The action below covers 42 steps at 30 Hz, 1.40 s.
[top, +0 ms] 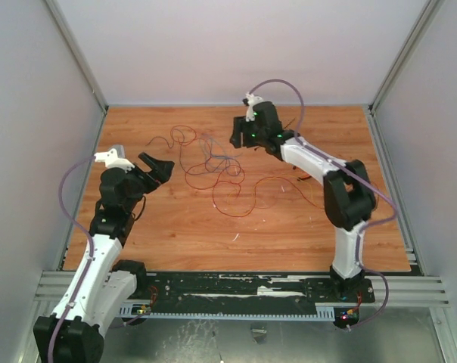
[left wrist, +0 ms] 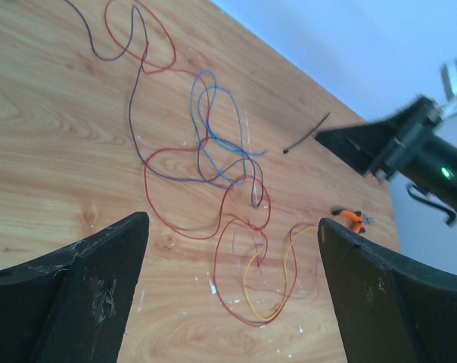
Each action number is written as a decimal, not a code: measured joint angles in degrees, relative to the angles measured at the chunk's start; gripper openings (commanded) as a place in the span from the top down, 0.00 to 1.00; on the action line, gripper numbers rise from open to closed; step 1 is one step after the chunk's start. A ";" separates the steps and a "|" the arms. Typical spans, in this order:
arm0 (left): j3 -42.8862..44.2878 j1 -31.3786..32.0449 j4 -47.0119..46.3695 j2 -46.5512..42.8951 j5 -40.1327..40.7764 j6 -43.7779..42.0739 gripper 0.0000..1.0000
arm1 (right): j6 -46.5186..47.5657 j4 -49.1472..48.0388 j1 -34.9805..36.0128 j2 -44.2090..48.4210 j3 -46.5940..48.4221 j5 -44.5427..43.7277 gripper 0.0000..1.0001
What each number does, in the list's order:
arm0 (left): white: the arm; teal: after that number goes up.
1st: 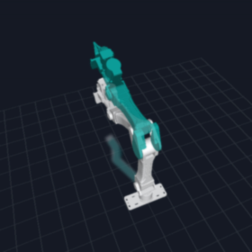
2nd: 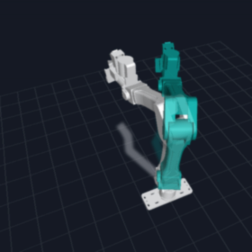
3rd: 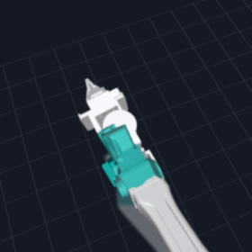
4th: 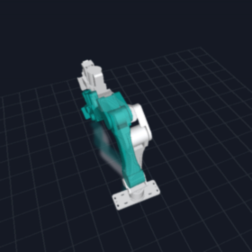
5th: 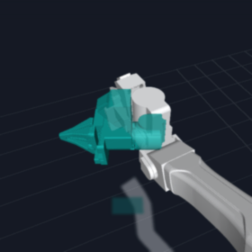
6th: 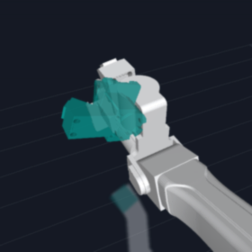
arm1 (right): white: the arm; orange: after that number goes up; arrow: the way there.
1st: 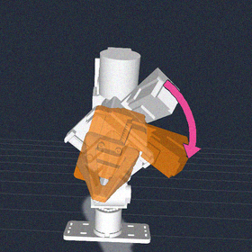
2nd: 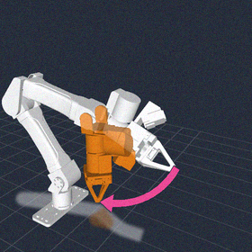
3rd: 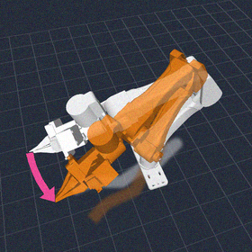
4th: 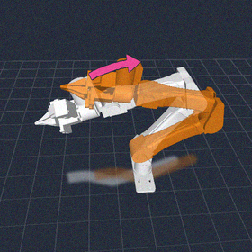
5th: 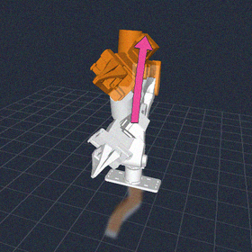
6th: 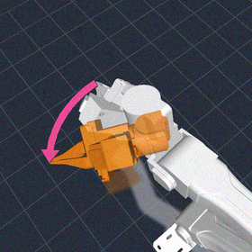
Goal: Zip-tie the wires
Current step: Straighten the cable at the center of the board, then pick up the cable at the center of the board.
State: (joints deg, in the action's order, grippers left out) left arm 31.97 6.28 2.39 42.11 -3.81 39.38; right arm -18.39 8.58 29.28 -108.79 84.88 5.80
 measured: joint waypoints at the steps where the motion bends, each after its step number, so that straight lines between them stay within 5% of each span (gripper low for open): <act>1: -0.28 -0.79 0.09 0.04 -1.38 0.02 0.02 | 0.22 -0.04 0.35 -3.34 3.21 1.14 0.38; 10: -2.62 -3.23 0.28 0.61 -8.11 0.04 0.02 | 2.29 4.70 1.64 -27.78 30.03 5.22 0.39; 16: -2.84 -3.54 0.24 1.27 -9.18 0.00 0.02 | 3.26 8.22 2.25 -33.97 35.36 6.69 0.48; 23: -3.02 -3.58 -0.87 2.16 -9.88 0.02 0.02 | 4.46 8.63 3.37 -34.25 35.36 7.54 0.99; 32: -3.34 -3.65 -2.40 5.20 -11.41 0.02 0.02 | 7.39 14.29 4.00 -33.51 48.00 6.12 1.00; 42: 3.19 -4.26 -4.57 11.37 -12.94 0.04 0.02 | 13.31 4.79 4.00 -16.35 53.18 4.46 1.00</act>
State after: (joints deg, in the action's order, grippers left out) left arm 35.16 2.02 -2.17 53.47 -16.75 39.42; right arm -5.08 13.37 33.28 -125.14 138.06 10.26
